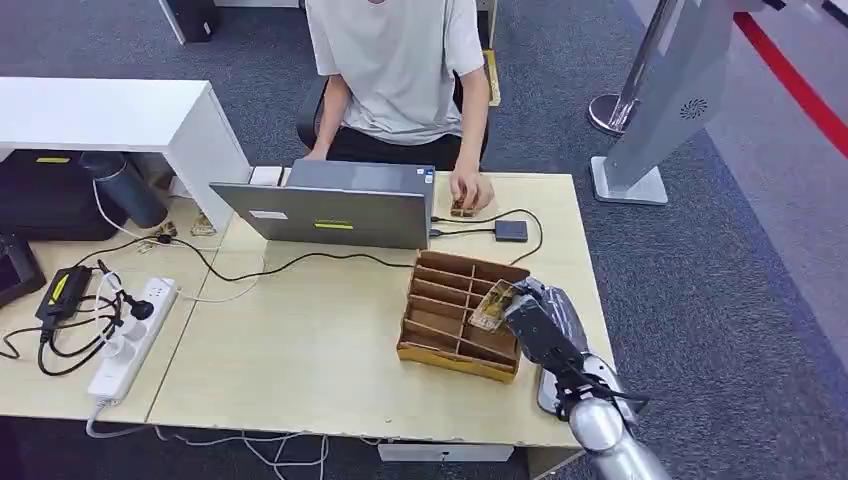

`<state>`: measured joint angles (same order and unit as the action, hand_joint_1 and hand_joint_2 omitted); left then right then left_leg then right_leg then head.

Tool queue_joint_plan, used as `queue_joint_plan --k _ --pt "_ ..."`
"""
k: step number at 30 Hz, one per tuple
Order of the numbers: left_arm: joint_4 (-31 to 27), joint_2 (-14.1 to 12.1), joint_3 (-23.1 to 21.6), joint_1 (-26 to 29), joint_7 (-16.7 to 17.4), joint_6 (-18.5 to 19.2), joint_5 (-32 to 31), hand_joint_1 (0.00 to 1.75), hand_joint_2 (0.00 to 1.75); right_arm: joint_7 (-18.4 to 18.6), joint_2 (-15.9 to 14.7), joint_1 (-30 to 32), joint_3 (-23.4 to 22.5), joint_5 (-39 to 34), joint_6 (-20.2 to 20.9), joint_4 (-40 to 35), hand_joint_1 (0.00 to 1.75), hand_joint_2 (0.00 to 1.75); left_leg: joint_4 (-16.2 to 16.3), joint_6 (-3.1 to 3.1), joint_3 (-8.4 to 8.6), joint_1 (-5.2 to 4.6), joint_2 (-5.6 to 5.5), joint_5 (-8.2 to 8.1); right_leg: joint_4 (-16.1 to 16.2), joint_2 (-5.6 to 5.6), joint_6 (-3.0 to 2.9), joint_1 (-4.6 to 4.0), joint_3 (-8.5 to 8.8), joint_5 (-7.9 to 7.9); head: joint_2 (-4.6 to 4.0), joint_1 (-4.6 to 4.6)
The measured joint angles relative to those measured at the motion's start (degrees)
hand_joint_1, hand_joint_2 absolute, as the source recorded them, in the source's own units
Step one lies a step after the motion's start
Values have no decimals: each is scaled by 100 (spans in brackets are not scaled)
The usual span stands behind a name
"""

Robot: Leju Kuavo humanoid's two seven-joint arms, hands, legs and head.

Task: Pass the card to the sensor for recognition and then transmit it.

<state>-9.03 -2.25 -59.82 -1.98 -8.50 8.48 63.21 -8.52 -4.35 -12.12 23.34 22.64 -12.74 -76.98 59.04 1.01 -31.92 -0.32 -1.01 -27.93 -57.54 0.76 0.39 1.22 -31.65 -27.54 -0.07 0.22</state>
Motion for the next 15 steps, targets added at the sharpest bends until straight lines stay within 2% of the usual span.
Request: queue_joint_plan --k 9,15 --pt "0 -114 0 14 55 2 -4 0 175 39 -2 -896 -90 104 -9 218 175 175 0 -4 -14 1 -1 4 -6 0 -1 -2 -14 1 0 0" --pt "0 -121 -11 6 81 20 -50 0 175 352 -2 -1607 -46 930 -530 606 175 175 0 -4 -18 1 -12 6 -6 -5 -1 -2 -13 1 0 0"
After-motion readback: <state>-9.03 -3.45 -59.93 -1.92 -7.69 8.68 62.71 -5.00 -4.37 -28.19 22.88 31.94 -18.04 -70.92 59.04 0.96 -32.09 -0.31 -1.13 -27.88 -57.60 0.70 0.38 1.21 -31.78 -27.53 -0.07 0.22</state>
